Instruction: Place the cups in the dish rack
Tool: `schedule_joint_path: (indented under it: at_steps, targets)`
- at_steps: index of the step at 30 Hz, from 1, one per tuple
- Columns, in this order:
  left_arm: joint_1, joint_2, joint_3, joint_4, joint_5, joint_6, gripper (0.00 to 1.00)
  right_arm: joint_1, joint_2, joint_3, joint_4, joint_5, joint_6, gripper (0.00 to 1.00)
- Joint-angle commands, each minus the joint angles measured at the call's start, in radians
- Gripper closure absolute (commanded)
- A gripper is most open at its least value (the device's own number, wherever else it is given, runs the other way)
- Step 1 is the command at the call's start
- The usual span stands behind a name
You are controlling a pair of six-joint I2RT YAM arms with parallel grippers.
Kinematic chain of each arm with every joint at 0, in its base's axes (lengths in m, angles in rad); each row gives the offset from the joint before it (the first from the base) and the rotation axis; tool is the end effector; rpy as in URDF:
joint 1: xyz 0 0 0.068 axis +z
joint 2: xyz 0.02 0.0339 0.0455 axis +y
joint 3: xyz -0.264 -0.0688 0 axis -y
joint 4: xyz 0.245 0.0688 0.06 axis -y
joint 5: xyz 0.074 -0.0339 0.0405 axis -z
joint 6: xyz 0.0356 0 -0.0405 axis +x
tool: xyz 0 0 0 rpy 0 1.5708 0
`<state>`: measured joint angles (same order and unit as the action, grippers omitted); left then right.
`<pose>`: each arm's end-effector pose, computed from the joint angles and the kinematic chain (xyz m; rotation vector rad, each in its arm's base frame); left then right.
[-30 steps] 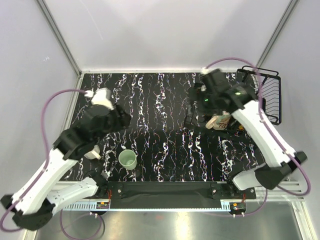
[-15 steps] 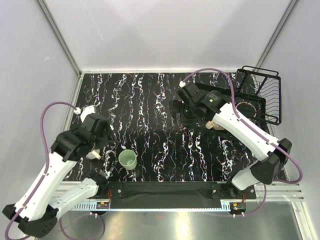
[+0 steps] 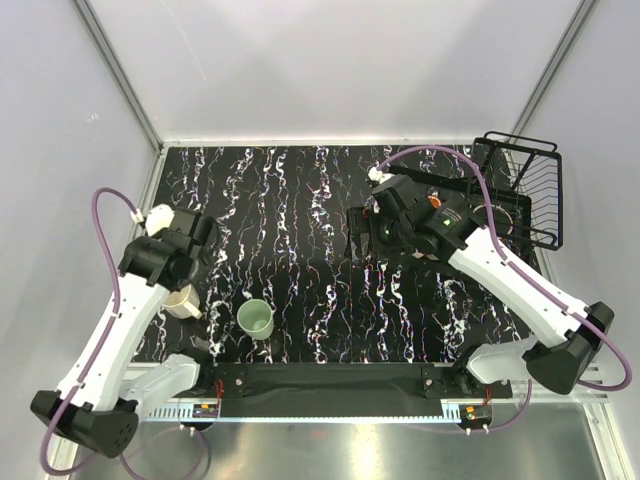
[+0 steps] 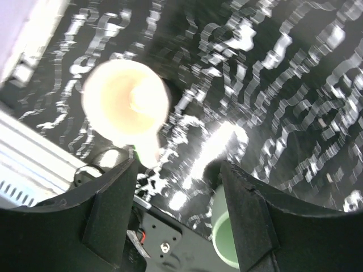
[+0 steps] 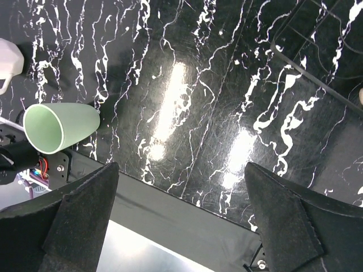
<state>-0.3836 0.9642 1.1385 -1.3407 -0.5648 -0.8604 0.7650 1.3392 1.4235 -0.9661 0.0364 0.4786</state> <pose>0.1382 -0.0352 0.3363 -0.7284 2.3730 0.2883 0.1943 0.1848 0.3663 -0.3430 2.4942 0.4889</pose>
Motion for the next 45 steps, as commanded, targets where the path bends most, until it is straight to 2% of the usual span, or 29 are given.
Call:
schedule_joint_path:
  at_steps: [1, 3, 8, 14, 24, 36, 40, 41, 43, 45]
  targets:
    - [0.13, 0.053, -0.011, 0.041, -0.003, 0.075, 0.36, 0.002, 0.006, 0.011, 0.038, -0.015, -0.04, 0.0]
    - [0.202, 0.067, -0.02, 0.061, 0.031, 0.096, 0.37, 0.002, 0.024, 0.029, 0.007, -0.02, -0.06, 0.0]
    - [0.256, 0.099, -0.039, 0.106, 0.052, 0.078, 0.38, 0.0, 0.032, 0.045, 0.003, -0.004, -0.04, 0.0]
    - [0.287, 0.149, -0.066, 0.107, 0.014, 0.014, 0.4, 0.0, 0.002, 0.025, 0.015, -0.018, -0.014, 0.0]
    - [0.322, 0.264, -0.121, 0.233, 0.091, -0.012, 0.41, 0.0, -0.041, -0.018, 0.012, -0.023, 0.003, 0.0]
    - [0.382, 0.361, -0.213, 0.296, 0.135, -0.043, 0.43, 0.002, -0.012, -0.014, -0.013, -0.015, 0.031, 0.0]
    - [0.407, 0.369, -0.235, 0.321, 0.149, -0.022, 0.64, 0.002, -0.005, -0.035, -0.017, -0.006, 0.048, 0.0]
    - [0.408, 0.366, -0.238, 0.333, 0.152, -0.016, 0.8, 0.002, 0.001, -0.04, -0.017, -0.007, 0.051, 0.0]
    - [0.408, 0.361, -0.237, 0.331, 0.145, -0.011, 0.97, 0.002, 0.008, -0.037, -0.017, -0.016, 0.06, 0.0]
    - [0.408, 0.341, -0.224, 0.334, 0.146, 0.0, 1.0, 0.002, 0.02, -0.037, -0.014, -0.03, 0.066, 0.0]
